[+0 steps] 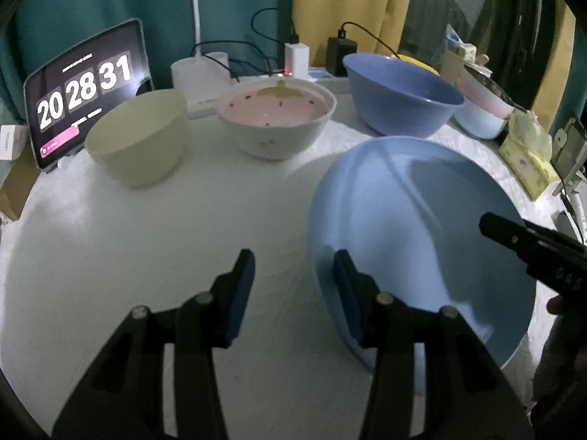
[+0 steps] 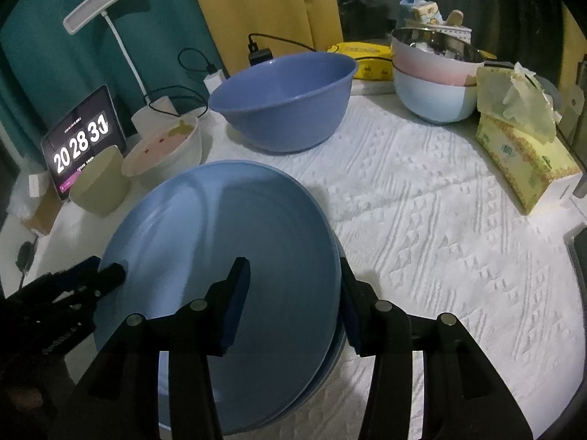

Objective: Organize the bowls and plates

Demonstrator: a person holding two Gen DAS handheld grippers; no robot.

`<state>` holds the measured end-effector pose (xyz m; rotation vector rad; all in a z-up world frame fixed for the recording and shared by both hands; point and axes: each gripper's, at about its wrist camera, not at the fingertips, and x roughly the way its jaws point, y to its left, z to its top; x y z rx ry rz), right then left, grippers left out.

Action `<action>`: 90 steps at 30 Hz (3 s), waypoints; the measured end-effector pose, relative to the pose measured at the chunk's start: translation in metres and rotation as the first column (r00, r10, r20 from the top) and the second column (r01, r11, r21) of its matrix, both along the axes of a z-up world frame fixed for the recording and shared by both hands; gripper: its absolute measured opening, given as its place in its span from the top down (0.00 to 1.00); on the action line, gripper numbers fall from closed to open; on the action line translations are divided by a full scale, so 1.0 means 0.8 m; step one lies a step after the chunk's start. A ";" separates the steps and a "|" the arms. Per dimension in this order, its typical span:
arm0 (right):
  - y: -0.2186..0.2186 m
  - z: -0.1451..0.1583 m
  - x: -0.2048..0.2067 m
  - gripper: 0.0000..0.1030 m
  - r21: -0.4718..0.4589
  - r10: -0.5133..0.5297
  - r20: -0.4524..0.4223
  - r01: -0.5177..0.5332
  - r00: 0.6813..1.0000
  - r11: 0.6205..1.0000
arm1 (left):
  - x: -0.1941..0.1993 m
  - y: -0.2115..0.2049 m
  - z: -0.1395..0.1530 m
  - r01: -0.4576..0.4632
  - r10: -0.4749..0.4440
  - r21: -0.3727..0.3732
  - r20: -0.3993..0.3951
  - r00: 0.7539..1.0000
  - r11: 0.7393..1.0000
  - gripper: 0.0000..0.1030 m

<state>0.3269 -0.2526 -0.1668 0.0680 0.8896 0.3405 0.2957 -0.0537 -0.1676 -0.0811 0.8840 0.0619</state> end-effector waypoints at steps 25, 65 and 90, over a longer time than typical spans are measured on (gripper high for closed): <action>-0.036 -0.031 0.022 0.50 0.105 -0.070 -0.087 0.079 0.994 0.991 | 0.022 -0.015 -0.015 0.068 -0.068 -0.039 -0.015 0.998 0.997 0.55; 0.039 -0.007 -0.023 0.68 0.071 -0.004 -0.050 0.007 0.999 0.997 | -0.033 0.043 0.004 0.042 -0.039 -0.064 0.056 0.998 0.997 0.60; 0.164 0.001 -0.037 0.68 0.031 0.151 -0.063 -0.149 0.987 0.988 | -0.082 0.157 -0.004 -0.110 0.118 -0.103 0.070 0.991 0.989 0.60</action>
